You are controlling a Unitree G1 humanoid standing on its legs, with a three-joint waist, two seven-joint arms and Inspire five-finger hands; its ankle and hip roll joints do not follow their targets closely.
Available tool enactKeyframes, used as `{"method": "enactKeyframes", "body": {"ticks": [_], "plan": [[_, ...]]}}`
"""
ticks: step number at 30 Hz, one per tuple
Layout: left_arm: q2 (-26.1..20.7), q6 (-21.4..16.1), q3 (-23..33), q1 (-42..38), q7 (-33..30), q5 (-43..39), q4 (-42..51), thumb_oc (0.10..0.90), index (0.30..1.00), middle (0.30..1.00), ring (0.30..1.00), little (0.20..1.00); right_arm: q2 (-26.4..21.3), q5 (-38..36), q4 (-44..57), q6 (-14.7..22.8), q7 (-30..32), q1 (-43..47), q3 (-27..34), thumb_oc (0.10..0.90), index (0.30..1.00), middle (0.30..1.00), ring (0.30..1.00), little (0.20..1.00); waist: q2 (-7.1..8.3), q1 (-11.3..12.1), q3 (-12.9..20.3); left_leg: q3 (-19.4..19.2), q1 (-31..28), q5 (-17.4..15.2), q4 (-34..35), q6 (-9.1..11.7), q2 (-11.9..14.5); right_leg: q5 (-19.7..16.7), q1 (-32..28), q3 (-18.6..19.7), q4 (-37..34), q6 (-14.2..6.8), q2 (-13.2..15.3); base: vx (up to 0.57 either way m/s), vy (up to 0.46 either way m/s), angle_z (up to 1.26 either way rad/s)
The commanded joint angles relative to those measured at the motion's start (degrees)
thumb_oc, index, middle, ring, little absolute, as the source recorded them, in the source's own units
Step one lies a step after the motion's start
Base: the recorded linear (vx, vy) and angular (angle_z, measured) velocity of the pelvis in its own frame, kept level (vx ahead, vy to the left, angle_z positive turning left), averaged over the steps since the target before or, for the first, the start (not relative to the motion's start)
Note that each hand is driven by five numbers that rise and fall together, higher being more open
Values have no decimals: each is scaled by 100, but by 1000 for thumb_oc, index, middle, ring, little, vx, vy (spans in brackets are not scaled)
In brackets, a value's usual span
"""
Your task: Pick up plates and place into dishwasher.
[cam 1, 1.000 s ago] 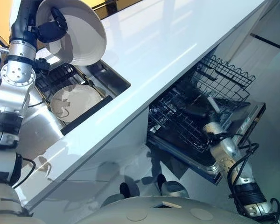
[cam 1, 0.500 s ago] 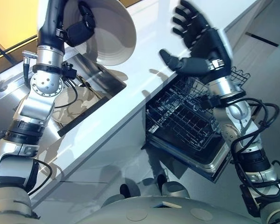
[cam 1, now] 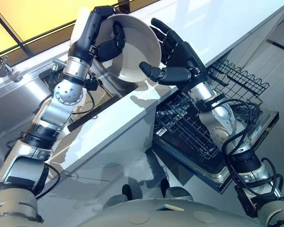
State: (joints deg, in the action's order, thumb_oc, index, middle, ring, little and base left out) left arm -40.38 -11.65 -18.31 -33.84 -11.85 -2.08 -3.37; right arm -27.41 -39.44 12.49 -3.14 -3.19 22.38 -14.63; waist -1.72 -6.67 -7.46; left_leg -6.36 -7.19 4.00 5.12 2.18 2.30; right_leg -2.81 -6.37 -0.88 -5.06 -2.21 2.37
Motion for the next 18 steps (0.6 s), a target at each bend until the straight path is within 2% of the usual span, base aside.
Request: {"method": "enactKeyframes", "body": {"ticks": [1, 8, 9, 13, 18], "plan": [[-107, -572, -51, -603, 11, 70, 485, 100, 300, 300, 300, 200, 281, -248, 88, 455, 93, 773, -9, 800, 900, 900, 900, 900, 40, 36, 612, -161, -21, -491, -12, -333, -399, 401, 266, -203, 515, -144, -422, 0, 0, 0], [74, -766, -272, -530, 325, -9, 707, 100, 300, 300, 300, 200, 402, -157, -138, 140, 270, 808, -146, 800, 900, 900, 900, 900, 74, 87, 601, -103, -8, -472, -12, -339, -394, 391, 252, -246, 502, -142, -423, 0, 0, 0], [86, -822, -292, -527, 307, 37, 776, 100, 300, 300, 300, 200, 383, -189, -188, -31, 313, 813, -172, 100, 300, 300, 300, 200, 83, 93, 601, -96, 0, -467, -12, -340, -394, 386, 251, -248, 497, -145, -421, 0, 0, 0], [3, -961, -298, -525, 117, 249, 997, 100, 300, 300, 300, 200, 268, -283, -371, -324, 337, 754, -266, 100, 300, 300, 300, 200, 103, 110, 600, -64, 23, -447, -12, -333, -389, 381, 255, -272, 495, -144, -423, 0, 0, 0], [-87, -833, -340, -537, 238, 78, 1108, 100, 300, 300, 300, 200, 243, -451, -447, -94, 485, 753, -289, 100, 300, 300, 300, 200, 114, 145, 578, -28, 29, -426, -12, -325, -375, 383, 240, -306, 500, -140, -425, -1, -15, 5]]}}
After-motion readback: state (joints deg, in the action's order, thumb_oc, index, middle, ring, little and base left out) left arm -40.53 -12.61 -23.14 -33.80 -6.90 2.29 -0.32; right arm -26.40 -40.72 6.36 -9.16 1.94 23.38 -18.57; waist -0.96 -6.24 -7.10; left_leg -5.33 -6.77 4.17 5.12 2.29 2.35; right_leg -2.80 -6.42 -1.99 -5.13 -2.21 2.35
